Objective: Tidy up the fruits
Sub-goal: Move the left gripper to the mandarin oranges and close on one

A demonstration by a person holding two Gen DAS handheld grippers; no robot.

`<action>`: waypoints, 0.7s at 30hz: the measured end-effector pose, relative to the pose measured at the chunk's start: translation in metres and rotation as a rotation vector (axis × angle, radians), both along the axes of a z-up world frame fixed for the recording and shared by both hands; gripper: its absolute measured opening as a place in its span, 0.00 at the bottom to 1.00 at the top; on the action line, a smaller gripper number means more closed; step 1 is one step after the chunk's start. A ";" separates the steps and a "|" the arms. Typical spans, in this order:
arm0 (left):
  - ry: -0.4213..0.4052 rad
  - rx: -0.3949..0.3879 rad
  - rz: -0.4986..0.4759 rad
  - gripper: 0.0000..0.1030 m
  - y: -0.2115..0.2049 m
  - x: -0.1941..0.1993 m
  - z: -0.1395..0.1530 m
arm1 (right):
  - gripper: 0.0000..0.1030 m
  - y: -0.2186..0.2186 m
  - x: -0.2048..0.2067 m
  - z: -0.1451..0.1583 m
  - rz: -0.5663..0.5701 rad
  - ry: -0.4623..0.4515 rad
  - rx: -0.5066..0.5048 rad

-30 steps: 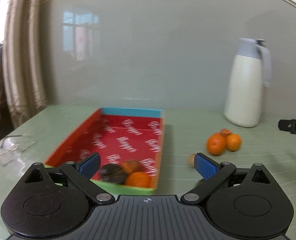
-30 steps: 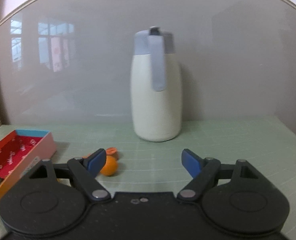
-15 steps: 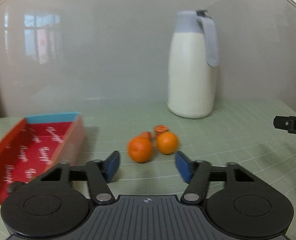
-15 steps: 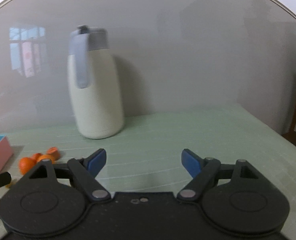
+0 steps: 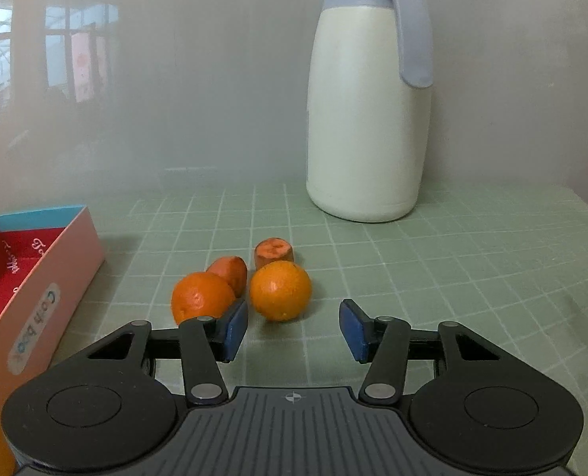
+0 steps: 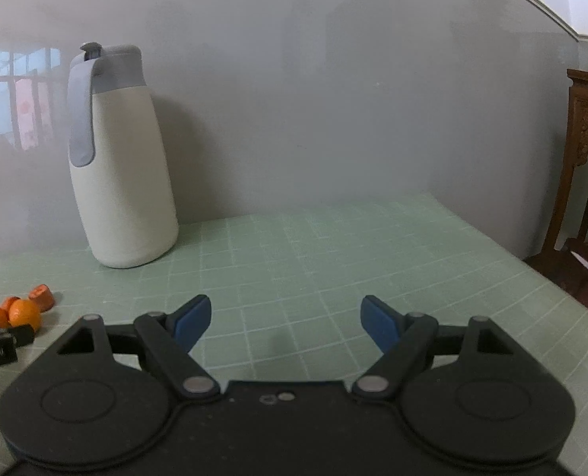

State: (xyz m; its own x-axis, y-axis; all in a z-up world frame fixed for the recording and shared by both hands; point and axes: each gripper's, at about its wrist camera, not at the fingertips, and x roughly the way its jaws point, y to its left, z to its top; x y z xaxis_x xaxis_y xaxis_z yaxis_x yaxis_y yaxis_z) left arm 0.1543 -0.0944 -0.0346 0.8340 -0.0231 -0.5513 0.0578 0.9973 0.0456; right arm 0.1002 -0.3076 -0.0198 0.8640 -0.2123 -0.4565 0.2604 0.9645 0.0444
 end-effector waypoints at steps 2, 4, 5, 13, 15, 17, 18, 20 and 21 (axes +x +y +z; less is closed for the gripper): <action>0.010 -0.008 0.008 0.51 -0.002 0.006 -0.002 | 0.80 -0.005 0.001 -0.002 -0.009 -0.001 0.002; 0.017 0.001 0.017 0.51 -0.005 0.012 -0.004 | 0.80 -0.013 0.000 -0.003 -0.020 0.004 0.003; 0.018 0.009 0.022 0.51 -0.006 0.015 -0.005 | 0.80 -0.015 0.000 -0.003 -0.025 0.007 0.004; 0.027 0.056 0.039 0.38 -0.011 0.030 -0.013 | 0.80 -0.027 -0.001 -0.004 -0.051 0.009 -0.001; 0.023 0.052 0.032 0.37 -0.010 0.028 -0.012 | 0.80 -0.027 0.000 -0.004 -0.050 0.010 0.000; 0.019 0.057 0.025 0.37 -0.009 0.026 -0.010 | 0.80 -0.027 0.000 -0.003 -0.051 0.009 0.000; 0.015 0.058 0.019 0.37 -0.009 0.023 -0.007 | 0.80 -0.026 0.000 -0.003 -0.051 0.006 0.001; 0.007 0.055 0.009 0.37 -0.008 0.017 -0.001 | 0.80 -0.025 0.001 -0.001 -0.050 0.003 0.004; 0.000 0.053 0.002 0.37 -0.007 0.013 0.004 | 0.80 -0.024 -0.001 0.000 -0.048 0.001 0.004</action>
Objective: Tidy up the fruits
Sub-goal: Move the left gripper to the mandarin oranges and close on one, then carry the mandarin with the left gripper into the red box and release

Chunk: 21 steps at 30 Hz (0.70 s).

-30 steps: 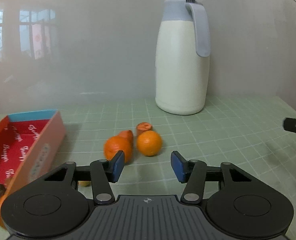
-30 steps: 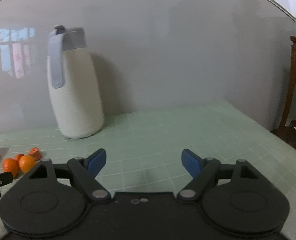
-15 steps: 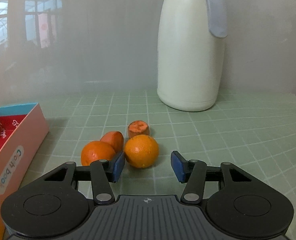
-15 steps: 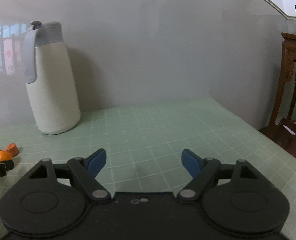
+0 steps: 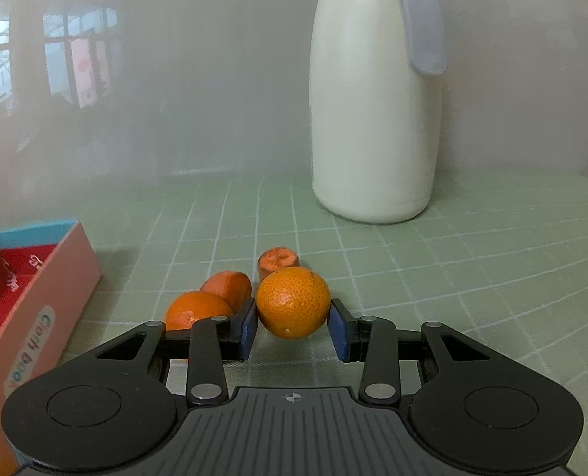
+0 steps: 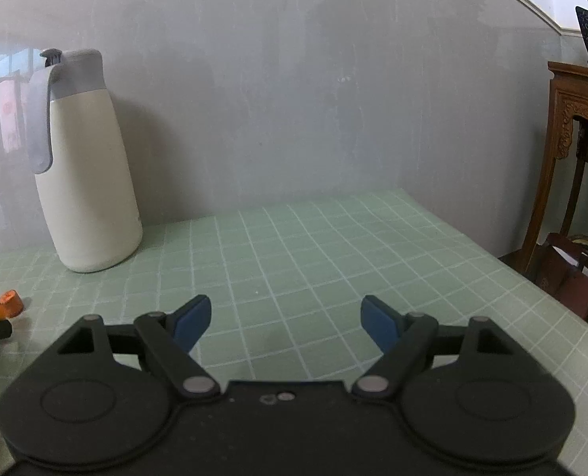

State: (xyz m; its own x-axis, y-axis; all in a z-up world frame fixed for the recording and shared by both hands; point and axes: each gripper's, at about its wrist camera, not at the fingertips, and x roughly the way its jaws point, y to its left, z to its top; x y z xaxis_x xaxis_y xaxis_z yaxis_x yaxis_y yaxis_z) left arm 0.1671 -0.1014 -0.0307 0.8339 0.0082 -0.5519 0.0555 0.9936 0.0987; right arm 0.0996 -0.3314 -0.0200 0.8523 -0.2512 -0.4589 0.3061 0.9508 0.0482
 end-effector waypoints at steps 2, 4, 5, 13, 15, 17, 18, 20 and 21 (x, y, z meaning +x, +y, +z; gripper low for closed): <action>-0.012 -0.002 -0.009 0.37 0.003 -0.007 0.008 | 0.80 0.003 -0.001 0.002 0.006 -0.002 0.001; -0.027 0.002 -0.016 0.37 0.007 -0.018 0.016 | 0.80 0.006 -0.002 0.003 0.011 -0.004 0.004; -0.032 0.003 -0.020 0.37 0.009 -0.024 0.019 | 0.80 0.008 -0.002 0.004 0.014 -0.005 0.008; -0.050 0.030 -0.013 0.37 0.037 -0.057 0.031 | 0.80 0.038 -0.002 0.018 0.055 -0.039 0.025; -0.055 0.033 -0.002 0.37 0.049 -0.063 0.034 | 0.80 0.046 0.000 0.021 0.069 -0.039 0.030; -0.065 0.033 0.012 0.37 0.062 -0.068 0.038 | 0.80 0.057 0.001 0.023 0.084 -0.045 0.033; -0.073 0.030 0.021 0.37 0.068 -0.071 0.041 | 0.80 0.064 0.001 0.025 0.094 -0.046 0.034; -0.084 0.024 0.042 0.37 0.084 -0.076 0.045 | 0.80 0.077 0.002 0.028 0.115 -0.055 0.033; -0.089 0.020 0.053 0.37 0.092 -0.078 0.048 | 0.80 0.084 0.003 0.028 0.125 -0.055 0.030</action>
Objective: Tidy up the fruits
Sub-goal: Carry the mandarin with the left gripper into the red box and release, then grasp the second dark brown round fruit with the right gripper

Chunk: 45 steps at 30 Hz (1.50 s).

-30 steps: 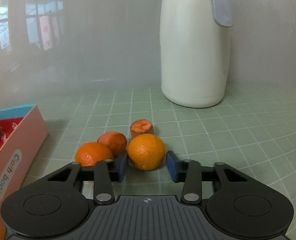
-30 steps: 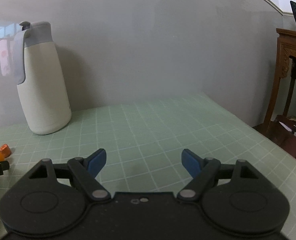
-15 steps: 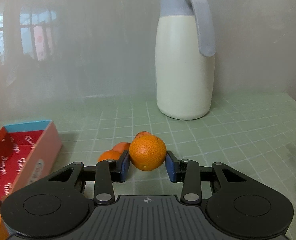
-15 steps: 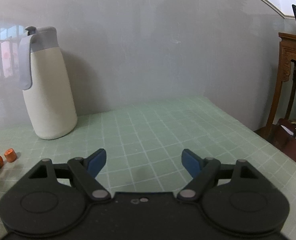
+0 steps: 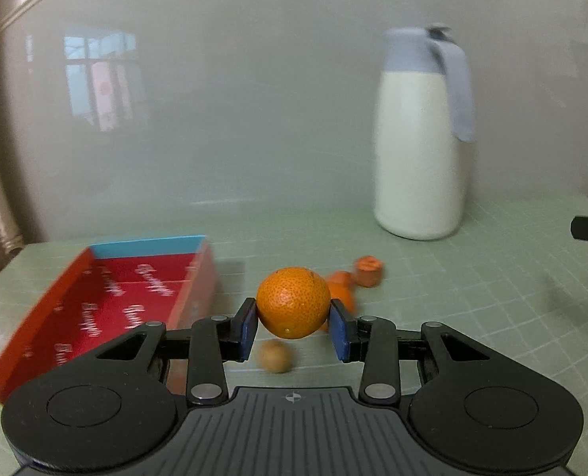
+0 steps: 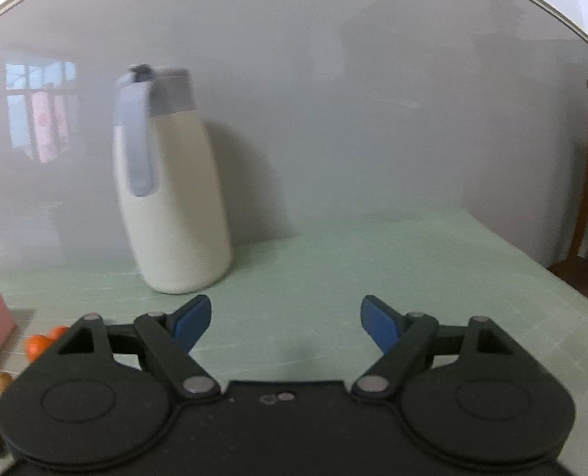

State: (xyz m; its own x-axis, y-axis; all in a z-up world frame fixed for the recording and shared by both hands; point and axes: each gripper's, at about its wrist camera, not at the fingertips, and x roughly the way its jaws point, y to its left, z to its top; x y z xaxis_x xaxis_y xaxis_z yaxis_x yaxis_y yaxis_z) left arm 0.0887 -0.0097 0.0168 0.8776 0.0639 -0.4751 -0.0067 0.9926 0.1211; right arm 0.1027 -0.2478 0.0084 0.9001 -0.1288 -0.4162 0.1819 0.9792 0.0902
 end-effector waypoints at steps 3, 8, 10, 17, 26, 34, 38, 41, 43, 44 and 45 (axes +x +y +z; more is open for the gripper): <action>-0.015 -0.004 0.038 0.37 0.025 -0.007 0.003 | 0.80 0.018 0.003 0.001 0.032 -0.001 -0.002; -0.011 -0.020 0.119 0.37 0.073 -0.010 -0.002 | 0.80 0.050 0.009 0.001 0.080 0.005 -0.014; -0.007 -0.025 0.159 0.37 0.092 -0.011 -0.004 | 0.80 0.061 0.010 0.001 0.095 0.005 -0.016; 0.021 -0.061 0.264 0.37 0.146 -0.008 -0.018 | 0.80 0.094 0.012 0.001 0.145 0.007 -0.034; 0.027 -0.057 0.302 0.65 0.154 -0.007 -0.030 | 0.80 0.107 0.013 0.003 0.166 0.004 -0.047; -0.012 -0.065 0.299 0.80 0.149 -0.021 -0.019 | 0.80 0.104 0.008 0.006 0.170 -0.002 -0.048; -0.032 -0.063 0.316 0.80 0.148 -0.032 -0.012 | 0.80 0.100 0.003 0.009 0.173 -0.002 -0.048; -0.026 -0.079 0.331 0.80 0.150 -0.042 -0.012 | 0.80 0.100 -0.002 0.011 0.187 -0.002 -0.053; -0.015 -0.081 0.335 0.80 0.149 -0.049 -0.014 | 0.80 0.100 -0.004 0.011 0.196 0.002 -0.055; -0.014 -0.077 0.337 0.80 0.148 -0.052 -0.015 | 0.80 0.100 -0.004 0.011 0.199 0.004 -0.056; -0.013 -0.070 0.337 0.80 0.147 -0.057 -0.015 | 0.80 0.100 -0.005 0.010 0.202 0.006 -0.056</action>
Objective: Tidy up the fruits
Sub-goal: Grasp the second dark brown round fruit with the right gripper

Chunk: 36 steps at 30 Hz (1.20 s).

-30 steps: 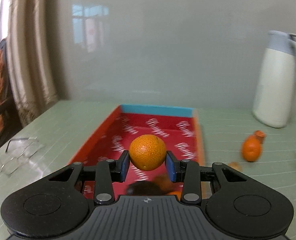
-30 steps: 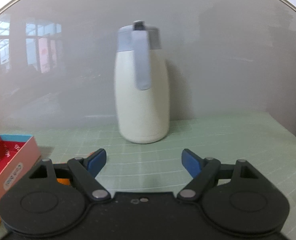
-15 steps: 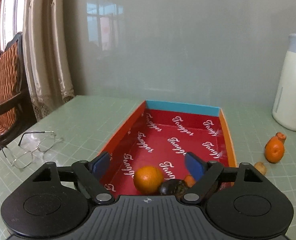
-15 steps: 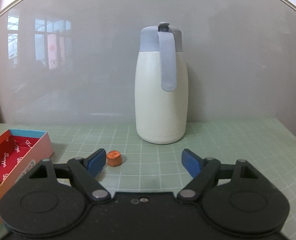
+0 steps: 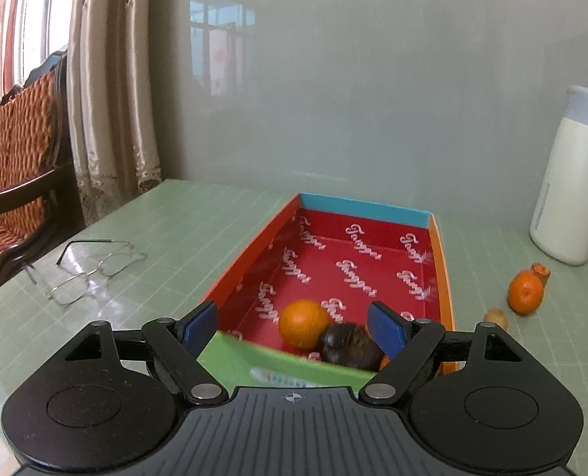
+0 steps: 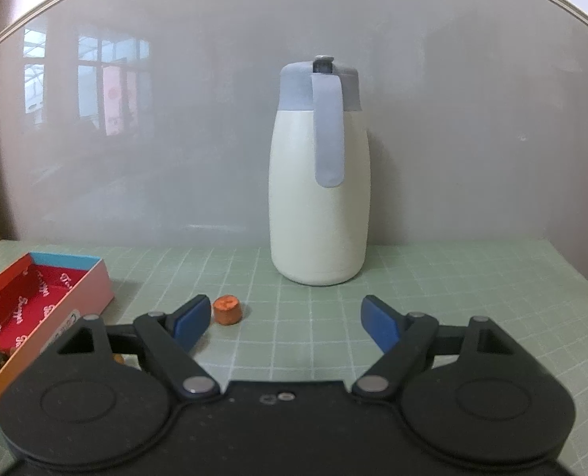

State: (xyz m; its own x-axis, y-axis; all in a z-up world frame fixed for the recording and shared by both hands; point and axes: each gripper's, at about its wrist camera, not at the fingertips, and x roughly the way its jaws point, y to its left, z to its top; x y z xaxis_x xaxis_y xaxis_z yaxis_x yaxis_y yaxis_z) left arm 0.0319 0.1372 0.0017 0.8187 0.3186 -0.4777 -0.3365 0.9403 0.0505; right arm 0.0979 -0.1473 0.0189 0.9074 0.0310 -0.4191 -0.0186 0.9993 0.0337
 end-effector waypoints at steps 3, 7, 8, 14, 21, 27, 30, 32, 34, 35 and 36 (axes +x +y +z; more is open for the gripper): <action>0.005 0.011 0.004 0.80 0.000 -0.012 -0.001 | 0.80 0.002 -0.002 0.001 0.012 0.006 0.008; 0.010 0.022 0.021 0.80 0.009 -0.025 0.001 | 0.80 0.012 -0.007 0.000 0.041 0.008 0.000; 0.013 0.024 0.028 0.80 0.013 -0.027 0.001 | 0.80 0.015 -0.007 -0.001 0.049 0.017 0.000; 0.008 0.024 0.055 0.80 0.029 -0.039 0.006 | 0.80 0.051 -0.015 -0.007 0.142 0.038 -0.044; 0.039 0.035 0.080 0.80 0.044 -0.048 0.003 | 0.80 0.093 -0.026 -0.020 0.241 0.075 -0.086; 0.040 0.023 0.130 0.80 0.066 -0.054 0.001 | 0.79 0.125 -0.036 -0.034 0.287 0.102 -0.143; 0.037 0.013 0.154 0.80 0.075 -0.056 0.000 | 0.78 0.133 -0.034 -0.040 0.286 0.126 -0.161; 0.037 0.007 0.160 0.80 0.079 -0.057 0.000 | 0.74 0.134 -0.031 -0.044 0.280 0.149 -0.159; 0.040 0.008 0.161 0.80 0.081 -0.058 -0.001 | 0.71 0.134 -0.028 -0.048 0.283 0.169 -0.157; 0.043 0.010 0.160 0.80 0.082 -0.058 -0.002 | 0.70 0.136 -0.027 -0.050 0.281 0.177 -0.159; 0.043 0.011 0.160 0.80 0.083 -0.059 -0.002 | 0.69 0.137 -0.026 -0.052 0.279 0.184 -0.164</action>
State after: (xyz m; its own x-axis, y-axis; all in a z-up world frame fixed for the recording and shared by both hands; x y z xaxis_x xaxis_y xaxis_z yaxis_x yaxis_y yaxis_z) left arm -0.0266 0.2203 -0.0003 0.7359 0.4484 -0.5074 -0.4791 0.8743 0.0778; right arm 0.0720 -0.0102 -0.0329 0.7823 0.1855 -0.5946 -0.2999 0.9489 -0.0986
